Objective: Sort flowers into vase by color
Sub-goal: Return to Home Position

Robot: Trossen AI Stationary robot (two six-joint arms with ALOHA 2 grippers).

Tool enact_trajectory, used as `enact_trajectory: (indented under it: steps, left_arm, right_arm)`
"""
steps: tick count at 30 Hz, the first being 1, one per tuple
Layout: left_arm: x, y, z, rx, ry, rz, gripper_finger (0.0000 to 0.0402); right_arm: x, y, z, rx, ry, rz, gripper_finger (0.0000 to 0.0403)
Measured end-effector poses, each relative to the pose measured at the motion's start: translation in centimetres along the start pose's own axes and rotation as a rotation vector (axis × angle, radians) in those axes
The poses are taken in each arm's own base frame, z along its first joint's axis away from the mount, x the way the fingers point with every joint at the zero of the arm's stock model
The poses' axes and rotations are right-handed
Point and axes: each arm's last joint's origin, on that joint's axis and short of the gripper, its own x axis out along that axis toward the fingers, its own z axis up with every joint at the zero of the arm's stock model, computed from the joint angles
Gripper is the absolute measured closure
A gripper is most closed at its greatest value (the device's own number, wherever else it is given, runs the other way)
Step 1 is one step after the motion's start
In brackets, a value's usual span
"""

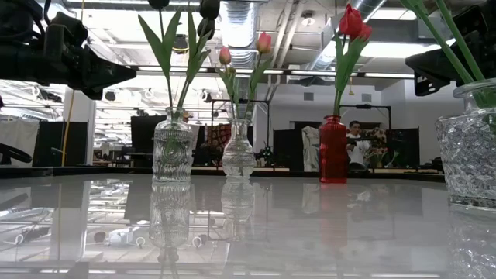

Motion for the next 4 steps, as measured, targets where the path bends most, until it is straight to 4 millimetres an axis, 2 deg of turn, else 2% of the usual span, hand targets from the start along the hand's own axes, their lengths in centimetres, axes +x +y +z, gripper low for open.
enact_trajectory:
  steps: [4]
  left_arm:
    - [0.00,0.00,0.00,0.000,0.000,0.000,0.0401]
  right_arm:
    - [0.00,0.00,0.00,0.000,0.000,0.000,0.0362]
